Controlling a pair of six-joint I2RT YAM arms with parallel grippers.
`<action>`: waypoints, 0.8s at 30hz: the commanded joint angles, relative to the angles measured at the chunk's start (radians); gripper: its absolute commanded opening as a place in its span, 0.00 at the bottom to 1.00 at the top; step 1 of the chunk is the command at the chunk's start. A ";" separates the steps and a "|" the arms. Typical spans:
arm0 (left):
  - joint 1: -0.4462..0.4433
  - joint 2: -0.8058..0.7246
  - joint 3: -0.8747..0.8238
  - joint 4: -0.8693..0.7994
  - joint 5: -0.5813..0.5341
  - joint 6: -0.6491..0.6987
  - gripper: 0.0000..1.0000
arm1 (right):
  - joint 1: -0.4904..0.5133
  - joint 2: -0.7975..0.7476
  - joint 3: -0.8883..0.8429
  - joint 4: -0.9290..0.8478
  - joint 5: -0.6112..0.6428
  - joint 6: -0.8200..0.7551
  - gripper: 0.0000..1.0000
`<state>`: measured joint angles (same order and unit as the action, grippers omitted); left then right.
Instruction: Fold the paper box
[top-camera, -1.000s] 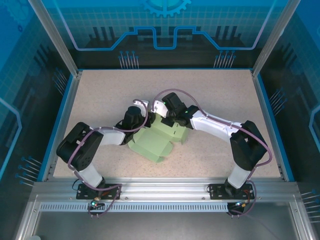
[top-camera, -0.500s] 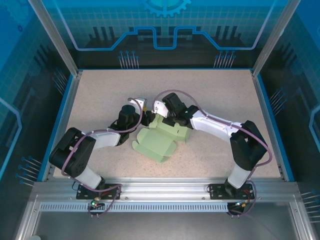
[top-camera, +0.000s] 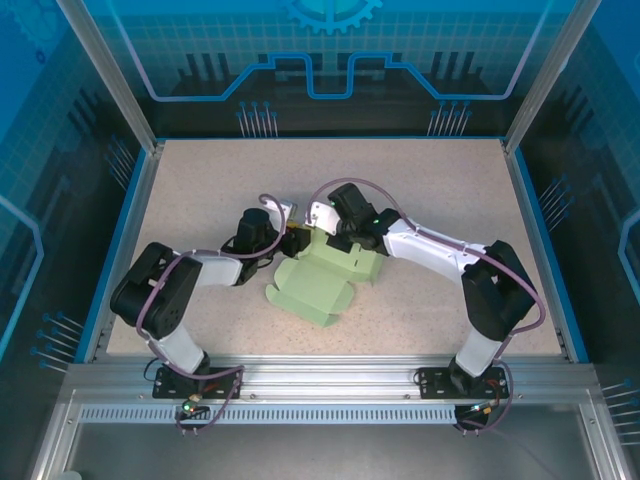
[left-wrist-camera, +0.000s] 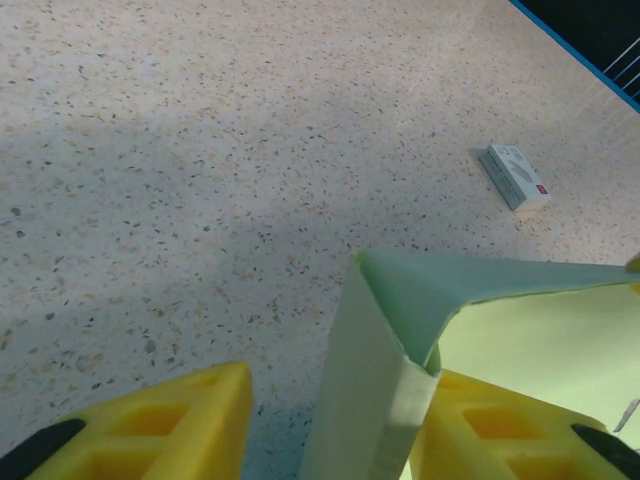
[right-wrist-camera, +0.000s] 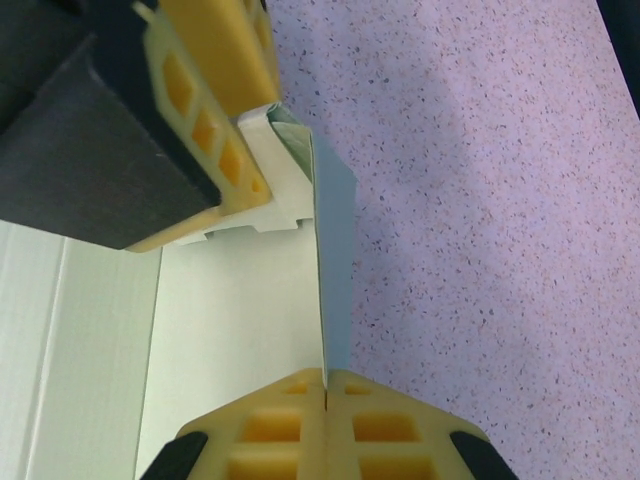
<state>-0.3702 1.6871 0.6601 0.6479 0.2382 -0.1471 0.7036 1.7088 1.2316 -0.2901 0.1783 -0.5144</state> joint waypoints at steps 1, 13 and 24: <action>0.009 0.032 0.043 -0.003 0.073 0.028 0.41 | -0.014 -0.037 -0.013 0.003 -0.064 -0.032 0.00; 0.011 0.092 0.050 0.025 0.053 0.052 0.33 | -0.006 -0.031 -0.051 0.065 -0.017 -0.103 0.00; 0.007 0.104 0.048 0.030 0.009 0.087 0.33 | -0.001 -0.033 -0.050 0.054 -0.032 -0.112 0.00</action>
<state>-0.3695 1.7649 0.6987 0.6693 0.2840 -0.0925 0.6949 1.7054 1.1908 -0.2382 0.1673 -0.6109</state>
